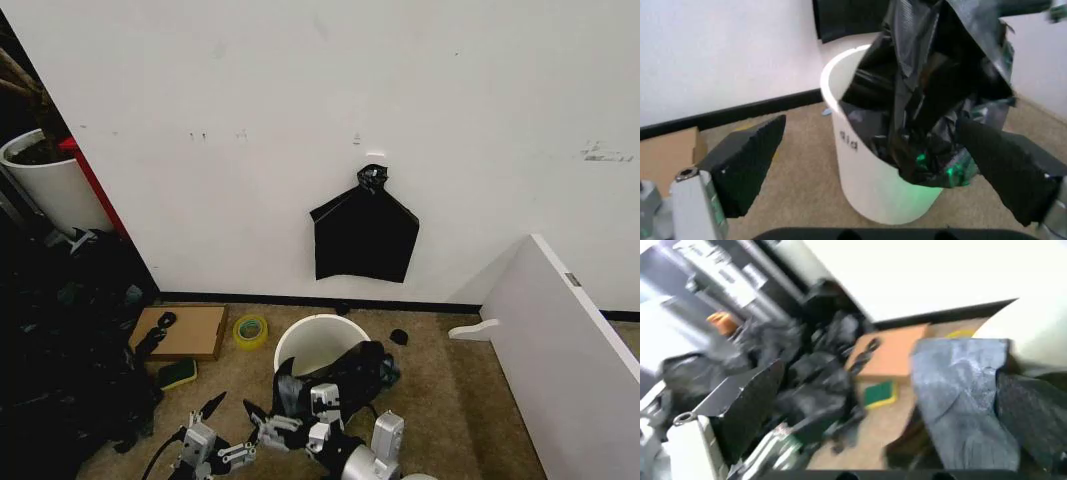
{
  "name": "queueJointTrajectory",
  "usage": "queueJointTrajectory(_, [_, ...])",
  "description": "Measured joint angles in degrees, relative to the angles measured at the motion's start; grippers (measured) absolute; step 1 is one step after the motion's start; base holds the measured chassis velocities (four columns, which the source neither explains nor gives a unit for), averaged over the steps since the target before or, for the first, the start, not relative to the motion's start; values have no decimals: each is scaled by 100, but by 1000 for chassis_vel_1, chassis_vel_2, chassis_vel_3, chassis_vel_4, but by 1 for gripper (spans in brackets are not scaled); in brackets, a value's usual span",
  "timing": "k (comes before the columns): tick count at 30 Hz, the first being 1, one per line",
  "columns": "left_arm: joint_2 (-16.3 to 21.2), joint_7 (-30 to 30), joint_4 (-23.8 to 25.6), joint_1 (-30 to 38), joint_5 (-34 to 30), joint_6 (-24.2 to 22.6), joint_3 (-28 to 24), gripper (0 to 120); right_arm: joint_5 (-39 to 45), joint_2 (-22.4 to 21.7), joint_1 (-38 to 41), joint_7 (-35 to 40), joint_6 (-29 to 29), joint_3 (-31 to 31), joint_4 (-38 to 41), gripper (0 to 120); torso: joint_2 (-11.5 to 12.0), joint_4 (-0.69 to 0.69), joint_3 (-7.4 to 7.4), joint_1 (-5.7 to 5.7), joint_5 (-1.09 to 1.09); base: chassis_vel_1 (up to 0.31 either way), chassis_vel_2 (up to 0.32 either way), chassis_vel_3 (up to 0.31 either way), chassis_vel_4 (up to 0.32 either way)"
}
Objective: Place the garbage bag over the trash bin.
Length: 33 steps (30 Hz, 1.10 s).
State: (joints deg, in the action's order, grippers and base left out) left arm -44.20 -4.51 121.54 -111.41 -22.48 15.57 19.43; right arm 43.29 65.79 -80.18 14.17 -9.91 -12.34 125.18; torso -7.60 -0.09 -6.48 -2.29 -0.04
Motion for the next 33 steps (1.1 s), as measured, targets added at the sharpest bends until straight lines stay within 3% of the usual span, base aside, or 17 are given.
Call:
queueJointTrajectory(6, [201, 213, 6, 418, -73, 47, -444, 100, 37, -41, 52, 109, -23, 4, 26, 100, 0, -1, 0, 0, 0, 0, 0, 0, 0])
queueJointTrajectory(15, [597, 686, 11, 547, -114, 215, -668, 100, 11, -43, 23, 73, -111, 7, 29, 100, 0, 0, 0, 0, 1, 0, 0, 0, 0])
queueJointTrajectory(24, [557, 165, -357, 1116, 169, -277, -739, 100, 30, -41, -28, 21, -170, 43, 151, 100, 0, -1, 0, 0, 0, 0, 0, 0, 0])
queueJointTrajectory(33, [524, 19, -465, 1203, 67, -295, -663, 100, 38, -79, -81, -6, -179, 107, 245, 100, 0, 0, 0, 0, 1, 0, 0, 0, 0])
